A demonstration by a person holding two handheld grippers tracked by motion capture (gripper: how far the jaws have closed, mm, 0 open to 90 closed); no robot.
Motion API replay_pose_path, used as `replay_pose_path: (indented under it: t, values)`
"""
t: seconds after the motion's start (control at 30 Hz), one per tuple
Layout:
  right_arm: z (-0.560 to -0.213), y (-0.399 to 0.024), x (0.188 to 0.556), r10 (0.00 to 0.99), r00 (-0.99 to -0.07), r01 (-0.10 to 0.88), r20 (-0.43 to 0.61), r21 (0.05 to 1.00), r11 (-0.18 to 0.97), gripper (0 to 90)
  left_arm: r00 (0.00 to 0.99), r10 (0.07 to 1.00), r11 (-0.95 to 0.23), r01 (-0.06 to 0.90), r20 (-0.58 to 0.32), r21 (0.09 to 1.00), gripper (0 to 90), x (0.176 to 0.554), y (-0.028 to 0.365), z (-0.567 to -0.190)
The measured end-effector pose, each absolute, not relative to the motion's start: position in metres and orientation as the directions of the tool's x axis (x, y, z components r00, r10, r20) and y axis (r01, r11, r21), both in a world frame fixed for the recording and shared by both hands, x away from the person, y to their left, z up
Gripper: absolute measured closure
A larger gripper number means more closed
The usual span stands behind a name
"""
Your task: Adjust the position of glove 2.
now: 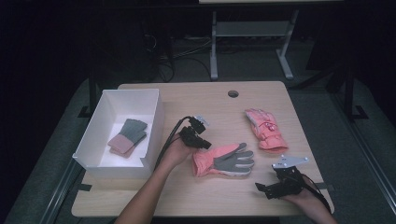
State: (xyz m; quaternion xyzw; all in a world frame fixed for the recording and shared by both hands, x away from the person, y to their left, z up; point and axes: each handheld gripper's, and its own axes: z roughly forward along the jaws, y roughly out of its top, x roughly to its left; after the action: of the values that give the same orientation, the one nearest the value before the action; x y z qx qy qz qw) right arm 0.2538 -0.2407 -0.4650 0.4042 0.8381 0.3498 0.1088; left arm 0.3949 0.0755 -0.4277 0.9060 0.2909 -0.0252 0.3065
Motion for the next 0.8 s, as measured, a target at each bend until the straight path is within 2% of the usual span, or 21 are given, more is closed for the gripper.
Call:
replay_pose_path:
  t: [0.17, 0.4, 0.8]
  values:
    - [-0.464, -0.241, 0.253, 0.755, -0.648, 0.602, 0.098, 0.672, 0.43, 1.7, 0.837, 0.499, -0.654, 0.534, -0.224, 0.536, 89.6, 0.383, 0.081, -0.43]
    - [-0.465, -0.24, 0.253, 0.754, -0.651, 0.597, 0.09, 0.675, 0.434, 1.7, 0.835, 0.476, -0.645, 0.544, -0.275, 0.536, 89.5, 0.357, 0.093, -0.437]
    - [-0.464, -0.238, 0.252, 0.754, -0.653, 0.59, 0.073, 0.672, 0.446, 1.7, 0.86, 0.394, -0.673, 0.51, -0.324, 0.536, 89.5, 0.326, 0.093, -0.442]
